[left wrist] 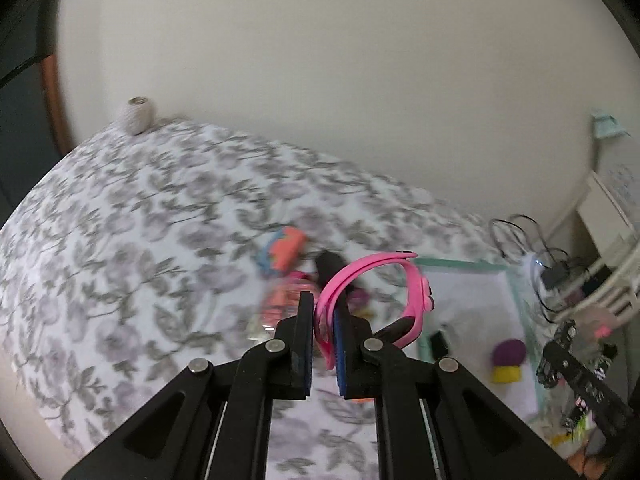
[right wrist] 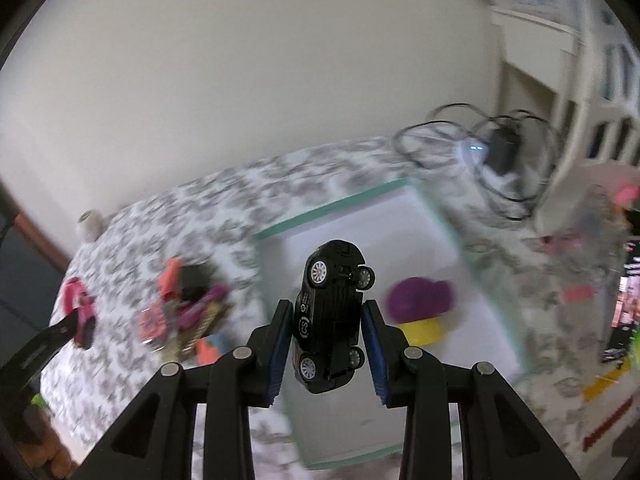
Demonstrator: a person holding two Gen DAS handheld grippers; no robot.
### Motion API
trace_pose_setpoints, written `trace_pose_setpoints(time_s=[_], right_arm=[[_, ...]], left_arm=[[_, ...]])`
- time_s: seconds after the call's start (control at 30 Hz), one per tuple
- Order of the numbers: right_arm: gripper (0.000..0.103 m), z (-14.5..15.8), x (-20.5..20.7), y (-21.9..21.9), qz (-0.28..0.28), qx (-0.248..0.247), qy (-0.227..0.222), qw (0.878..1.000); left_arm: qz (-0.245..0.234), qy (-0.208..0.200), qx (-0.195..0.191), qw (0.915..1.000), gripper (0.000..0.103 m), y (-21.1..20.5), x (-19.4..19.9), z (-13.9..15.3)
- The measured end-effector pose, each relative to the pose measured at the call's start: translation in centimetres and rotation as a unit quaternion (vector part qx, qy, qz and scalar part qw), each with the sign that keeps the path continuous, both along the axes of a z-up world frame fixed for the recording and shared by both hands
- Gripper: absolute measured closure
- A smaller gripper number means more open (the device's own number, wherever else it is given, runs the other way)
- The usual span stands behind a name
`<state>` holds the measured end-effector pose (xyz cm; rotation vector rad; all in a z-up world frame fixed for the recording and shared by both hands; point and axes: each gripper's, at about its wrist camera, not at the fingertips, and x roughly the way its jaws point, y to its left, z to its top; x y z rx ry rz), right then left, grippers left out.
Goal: Organize rigid objects
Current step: 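Carry the band with the left tool while the right tool carries the car, both releasing into the tray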
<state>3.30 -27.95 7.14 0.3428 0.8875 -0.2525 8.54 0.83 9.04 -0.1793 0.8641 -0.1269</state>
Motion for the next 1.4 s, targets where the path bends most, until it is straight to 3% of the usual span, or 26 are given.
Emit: trace_pose_setpoints(time_s=[0.27, 0.47, 0.63, 0.93, 1.27, 1.4], right_arm=[[0.066, -0.3, -2.5, -6.8, -0.079, 0.01, -0.001, 0.997], [0.066, -1.1, -3.2, -8.4, -0.098, -0.001, 0.011, 0.995], [0.066, -3.1, -2.8, -8.8, -0.093, 0.008, 0.041, 0.995], [0.066, -7.6, -1.8, -8.1, -0.075, 0.024, 0.103, 0.992], [0.066, -9.5, -1.7, -7.6, -0.069, 0.033, 0.133, 0.988], [0.066, -9.7, -1.6, -7.4, -0.068, 0.033, 0.137, 0.988]], left_arm=[[-0.106, -0.013, 0.004, 0.9943, 0.094, -7.5, -1.8, -0.6], [-0.161, 0.032, 0.033, 0.9859, 0.094, -12.7, -2.5, -4.4], [-0.182, 0.072, 0.057, 0.979, 0.094, -15.1, -3.0, -7.5], [-0.216, 0.074, 0.109, 0.9674, 0.094, -17.8, -4.1, -9.4], [-0.237, 0.105, 0.154, 0.9536, 0.093, -19.1, -4.0, -12.5], [-0.248, 0.1, 0.17, 0.9485, 0.091, -19.6, -4.3, -12.8]])
